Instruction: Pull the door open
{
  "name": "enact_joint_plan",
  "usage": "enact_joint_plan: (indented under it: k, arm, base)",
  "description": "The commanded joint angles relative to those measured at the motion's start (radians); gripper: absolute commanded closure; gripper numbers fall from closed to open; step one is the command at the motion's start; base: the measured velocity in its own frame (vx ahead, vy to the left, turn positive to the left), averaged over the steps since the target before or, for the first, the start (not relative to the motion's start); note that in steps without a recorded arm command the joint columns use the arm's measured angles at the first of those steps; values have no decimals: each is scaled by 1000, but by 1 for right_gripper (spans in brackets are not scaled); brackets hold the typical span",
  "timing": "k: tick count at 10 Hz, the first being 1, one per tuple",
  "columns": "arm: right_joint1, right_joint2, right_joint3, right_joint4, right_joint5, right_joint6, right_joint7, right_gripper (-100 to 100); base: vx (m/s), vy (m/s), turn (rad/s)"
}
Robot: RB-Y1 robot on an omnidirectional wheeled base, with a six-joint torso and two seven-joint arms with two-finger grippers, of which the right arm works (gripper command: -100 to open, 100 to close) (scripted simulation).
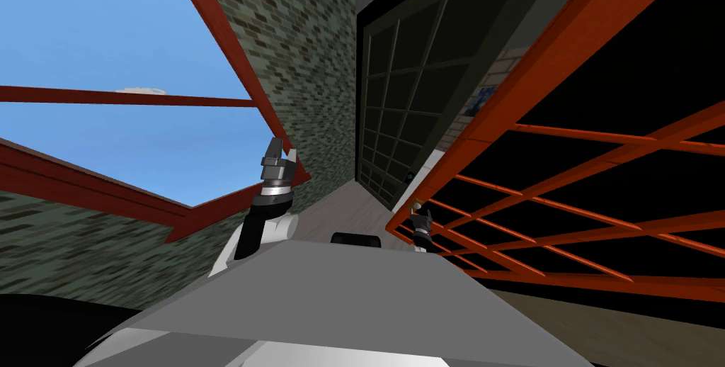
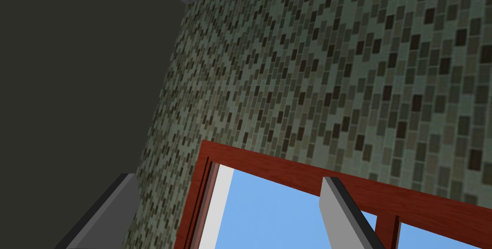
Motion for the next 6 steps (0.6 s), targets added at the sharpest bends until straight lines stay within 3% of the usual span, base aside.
enact_joint_plan:
  k: [1,6]
  arm:
    - [5,8,10,-24,-23,5,-43,-100]
    - [17,42,46,-82,-108,7,-190,-100]
  base:
    - [-110,19,38]
    - [-93,-9,42]
